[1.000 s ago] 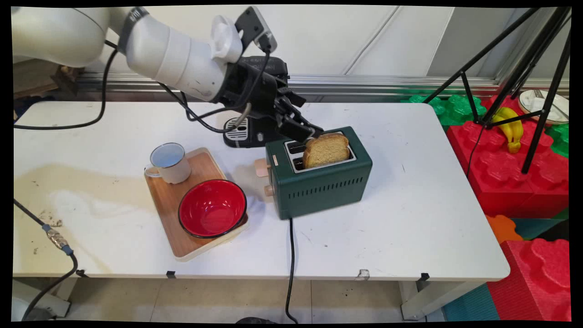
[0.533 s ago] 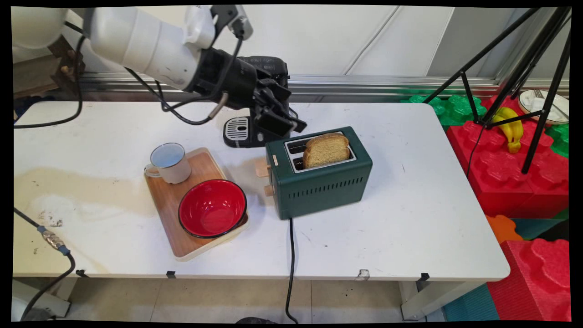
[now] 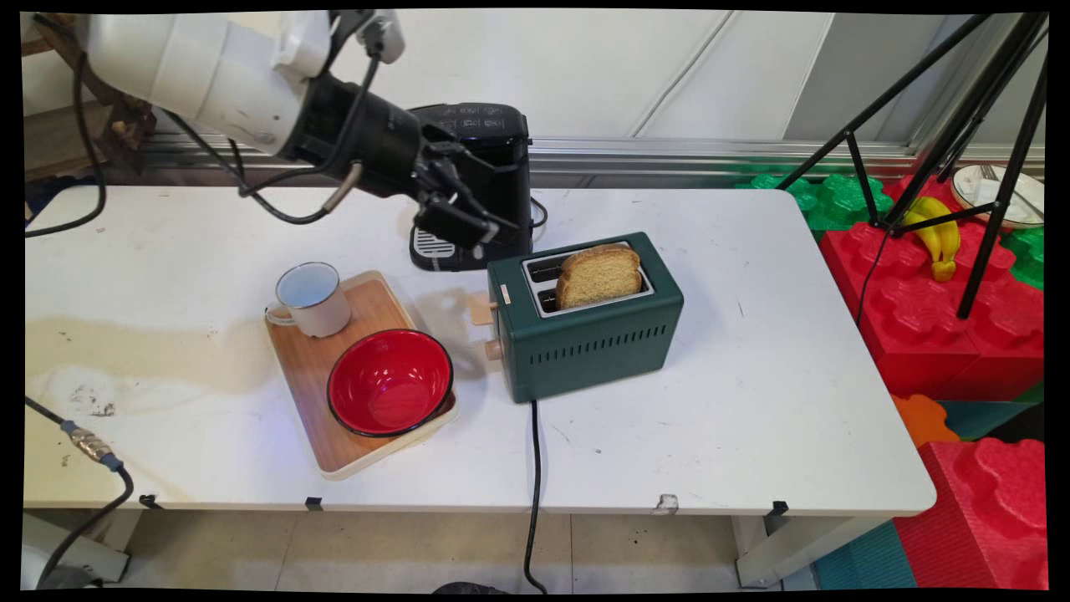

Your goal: Press the toaster switch

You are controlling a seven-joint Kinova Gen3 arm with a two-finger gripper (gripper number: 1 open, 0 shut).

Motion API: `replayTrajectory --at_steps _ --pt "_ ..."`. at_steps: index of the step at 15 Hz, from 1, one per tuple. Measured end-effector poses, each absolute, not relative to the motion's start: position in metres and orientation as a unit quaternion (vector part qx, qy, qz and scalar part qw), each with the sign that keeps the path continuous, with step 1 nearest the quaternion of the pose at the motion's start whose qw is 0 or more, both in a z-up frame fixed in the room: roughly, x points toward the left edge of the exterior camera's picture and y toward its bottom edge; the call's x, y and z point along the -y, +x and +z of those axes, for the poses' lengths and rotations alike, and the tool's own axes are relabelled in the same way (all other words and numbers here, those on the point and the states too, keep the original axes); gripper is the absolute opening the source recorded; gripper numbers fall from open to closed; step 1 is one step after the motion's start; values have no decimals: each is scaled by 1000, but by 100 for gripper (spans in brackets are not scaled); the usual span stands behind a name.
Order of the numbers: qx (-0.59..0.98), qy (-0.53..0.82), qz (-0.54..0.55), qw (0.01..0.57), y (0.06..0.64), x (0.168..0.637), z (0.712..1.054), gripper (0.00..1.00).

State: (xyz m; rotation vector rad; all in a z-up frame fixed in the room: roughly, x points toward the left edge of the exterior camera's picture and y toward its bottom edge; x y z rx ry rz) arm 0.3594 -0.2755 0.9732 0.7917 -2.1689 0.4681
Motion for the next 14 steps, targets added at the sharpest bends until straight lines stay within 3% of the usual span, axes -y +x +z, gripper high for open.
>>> replayTrajectory --at_steps 14 --pt "871 332 148 332 410 237 953 100"
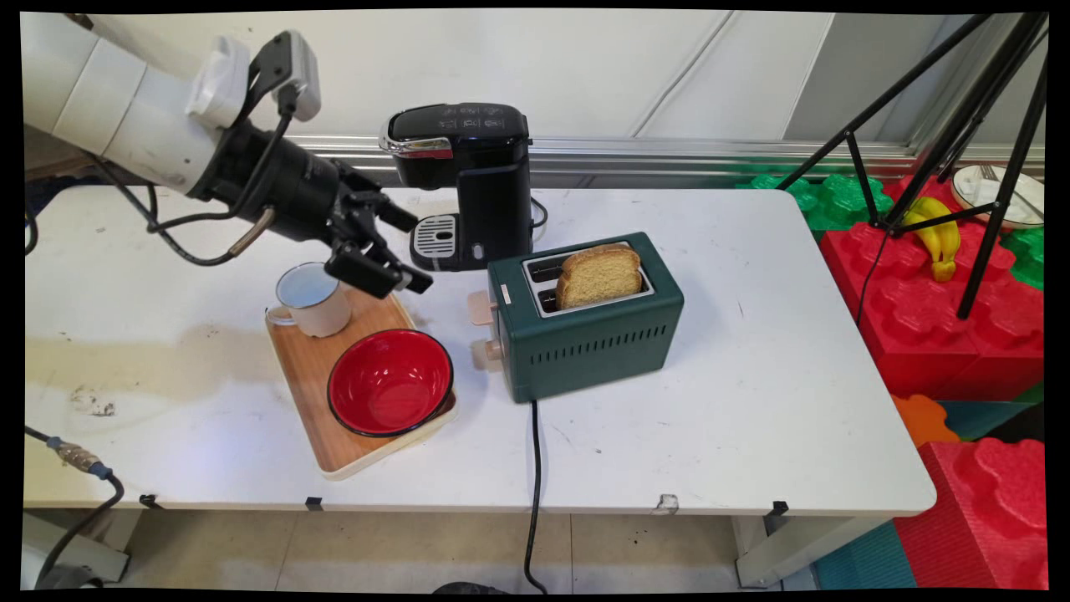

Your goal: Press the toaster switch

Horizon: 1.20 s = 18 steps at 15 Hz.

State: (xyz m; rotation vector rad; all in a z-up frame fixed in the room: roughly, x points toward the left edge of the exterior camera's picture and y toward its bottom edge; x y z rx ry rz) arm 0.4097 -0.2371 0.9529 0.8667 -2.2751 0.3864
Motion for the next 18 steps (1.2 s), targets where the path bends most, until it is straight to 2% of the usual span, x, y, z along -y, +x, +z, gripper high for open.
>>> replayTrajectory --at_steps 8,18 --pt "869 349 137 322 416 235 936 100" --pt "865 360 125 326 412 256 903 100"
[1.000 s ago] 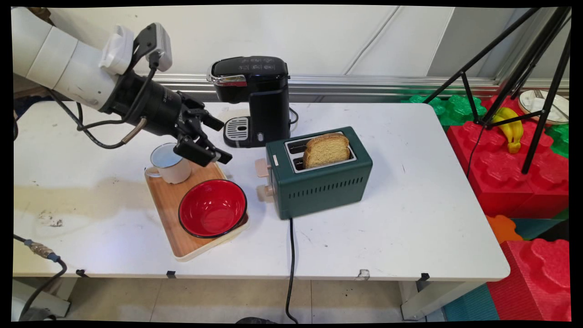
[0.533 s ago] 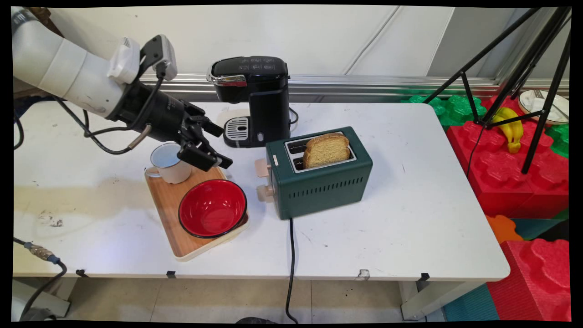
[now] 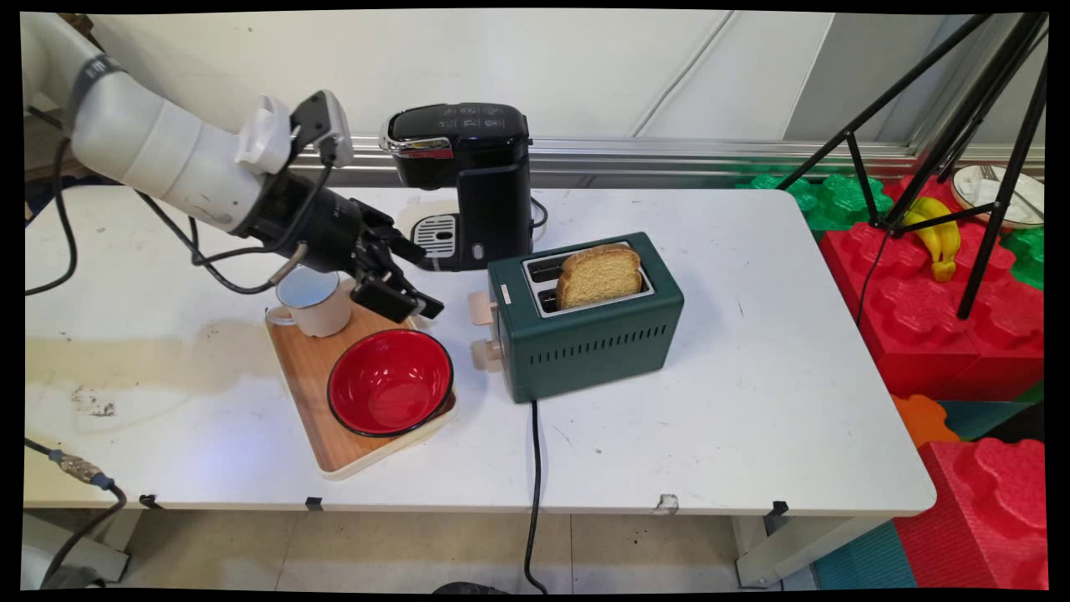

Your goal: Press the toaster switch

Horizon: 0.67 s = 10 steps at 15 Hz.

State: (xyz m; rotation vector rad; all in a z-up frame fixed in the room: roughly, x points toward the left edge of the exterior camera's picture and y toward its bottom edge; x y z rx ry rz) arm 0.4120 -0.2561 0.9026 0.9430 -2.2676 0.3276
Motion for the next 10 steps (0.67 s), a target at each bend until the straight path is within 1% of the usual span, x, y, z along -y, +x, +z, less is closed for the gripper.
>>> replayTrajectory --at_steps 4,5,10 --pt "861 364 121 335 406 265 892 100" --pt "860 364 121 336 406 266 890 0" --pt "859 364 116 342 403 268 884 0"
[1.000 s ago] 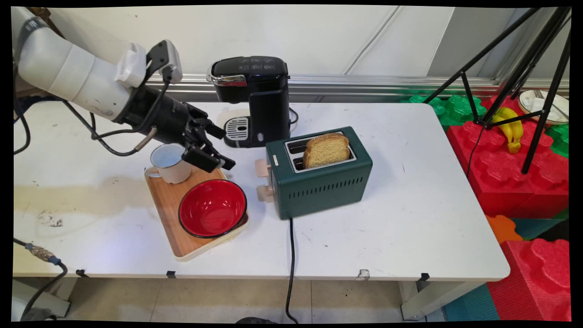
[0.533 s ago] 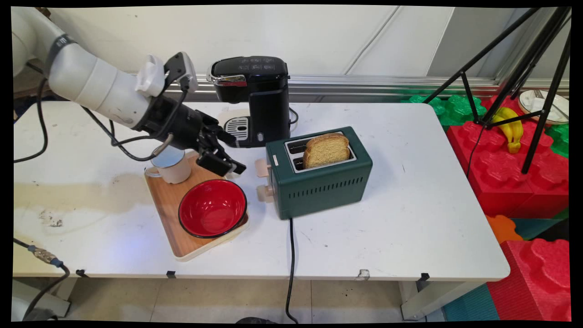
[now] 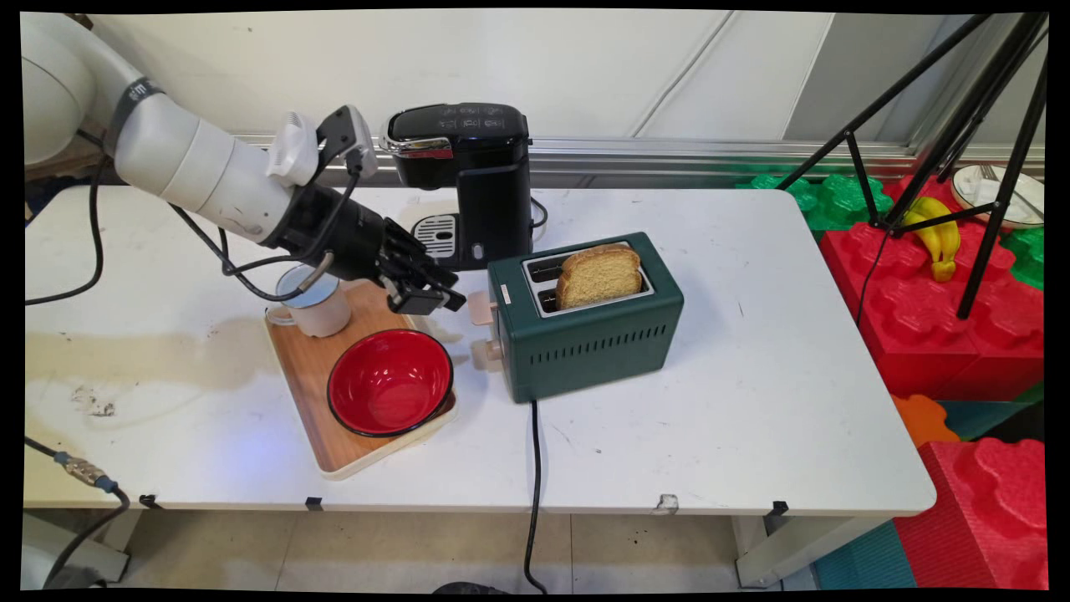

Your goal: Press the toaster switch

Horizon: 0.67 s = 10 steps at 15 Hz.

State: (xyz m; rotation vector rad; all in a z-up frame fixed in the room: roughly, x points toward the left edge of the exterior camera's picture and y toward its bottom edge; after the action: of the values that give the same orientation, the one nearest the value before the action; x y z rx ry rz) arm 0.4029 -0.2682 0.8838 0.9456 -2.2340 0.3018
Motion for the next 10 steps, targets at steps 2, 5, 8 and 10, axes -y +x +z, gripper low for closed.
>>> replayTrajectory --at_steps 2,5,8,10 --pt "859 363 113 344 401 269 881 0" --pt "857 362 111 349 397 271 879 0" --pt "856 361 108 353 392 272 876 0" --pt "856 361 107 356 389 274 873 0"
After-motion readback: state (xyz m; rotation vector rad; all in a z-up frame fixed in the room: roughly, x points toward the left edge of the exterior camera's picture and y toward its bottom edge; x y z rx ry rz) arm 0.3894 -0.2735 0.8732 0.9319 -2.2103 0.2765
